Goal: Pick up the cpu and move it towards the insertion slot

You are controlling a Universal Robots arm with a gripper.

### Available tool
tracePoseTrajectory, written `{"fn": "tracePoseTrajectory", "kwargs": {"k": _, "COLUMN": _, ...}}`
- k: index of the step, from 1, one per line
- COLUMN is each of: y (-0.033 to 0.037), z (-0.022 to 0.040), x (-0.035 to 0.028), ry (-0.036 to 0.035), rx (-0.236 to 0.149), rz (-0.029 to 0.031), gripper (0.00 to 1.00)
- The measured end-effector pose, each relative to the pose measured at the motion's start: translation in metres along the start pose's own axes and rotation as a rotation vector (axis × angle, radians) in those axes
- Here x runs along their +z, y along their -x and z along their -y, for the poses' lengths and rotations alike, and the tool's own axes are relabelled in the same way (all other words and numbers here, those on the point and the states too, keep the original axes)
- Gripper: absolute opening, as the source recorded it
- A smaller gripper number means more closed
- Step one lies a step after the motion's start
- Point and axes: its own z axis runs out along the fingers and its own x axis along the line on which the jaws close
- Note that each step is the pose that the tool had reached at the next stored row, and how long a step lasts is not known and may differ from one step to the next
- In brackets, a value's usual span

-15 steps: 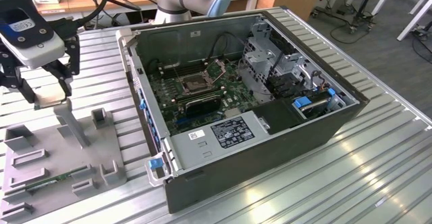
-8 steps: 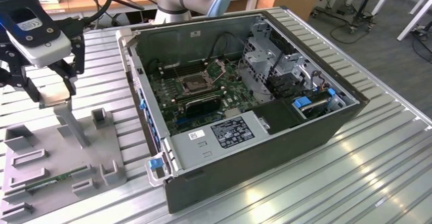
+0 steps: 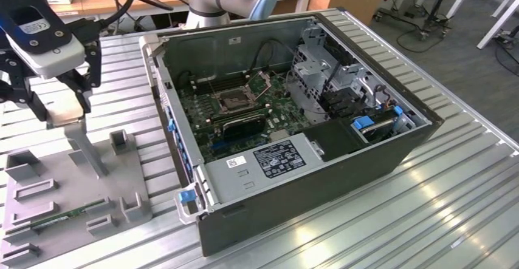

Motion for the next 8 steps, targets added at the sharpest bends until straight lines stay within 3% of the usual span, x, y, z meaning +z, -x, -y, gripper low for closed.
{"fn": "tracePoseTrajectory", "kwargs": {"k": 8, "y": 0.0000, "z": -0.0002, "x": -0.0053, "ry": 0.0026, "rx": 0.000, "rz": 0.0000, "gripper": 0.55}}
